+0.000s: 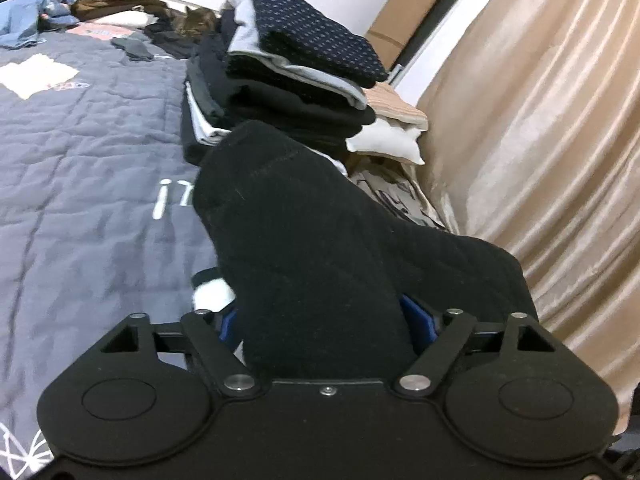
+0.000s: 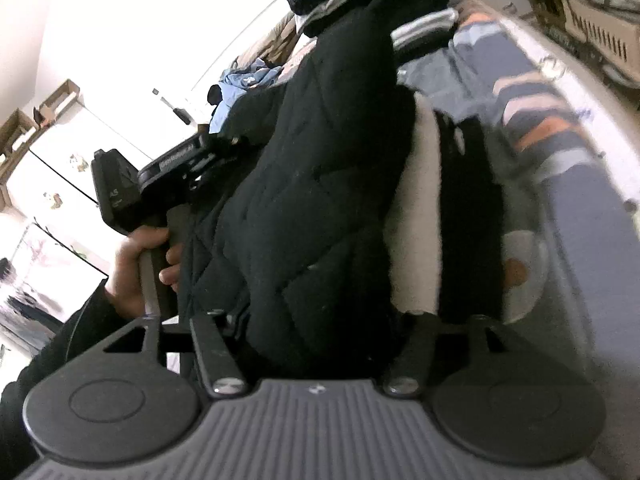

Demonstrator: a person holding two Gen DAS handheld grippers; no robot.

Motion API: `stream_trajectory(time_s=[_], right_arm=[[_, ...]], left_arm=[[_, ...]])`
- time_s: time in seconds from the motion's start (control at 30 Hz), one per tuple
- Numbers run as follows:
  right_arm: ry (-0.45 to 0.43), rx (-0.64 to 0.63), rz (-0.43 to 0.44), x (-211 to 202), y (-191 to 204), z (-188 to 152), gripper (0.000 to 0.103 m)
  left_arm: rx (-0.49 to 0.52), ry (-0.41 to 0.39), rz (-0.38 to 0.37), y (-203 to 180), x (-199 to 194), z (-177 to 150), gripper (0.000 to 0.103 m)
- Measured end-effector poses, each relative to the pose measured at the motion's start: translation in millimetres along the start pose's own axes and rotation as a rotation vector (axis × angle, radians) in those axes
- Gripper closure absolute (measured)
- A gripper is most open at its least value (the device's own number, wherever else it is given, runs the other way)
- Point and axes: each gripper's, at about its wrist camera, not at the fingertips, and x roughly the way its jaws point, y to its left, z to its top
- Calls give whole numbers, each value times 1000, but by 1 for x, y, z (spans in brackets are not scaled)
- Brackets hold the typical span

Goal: Fold clothes
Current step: 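Carry the jacket with both grippers toward the stack of folded clothes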

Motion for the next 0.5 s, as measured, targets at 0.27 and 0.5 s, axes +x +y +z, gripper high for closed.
stream_trajectory(time_s=[0.27,0.5], right_arm=[[-86,-17,-125,-57,-5,-2,36],[-201,-51,-76,-94,26,-8,36]], left_arm=[[-16,-52,83,7,-52,3,18],[18,-87,54,-10,-100,-8,18]])
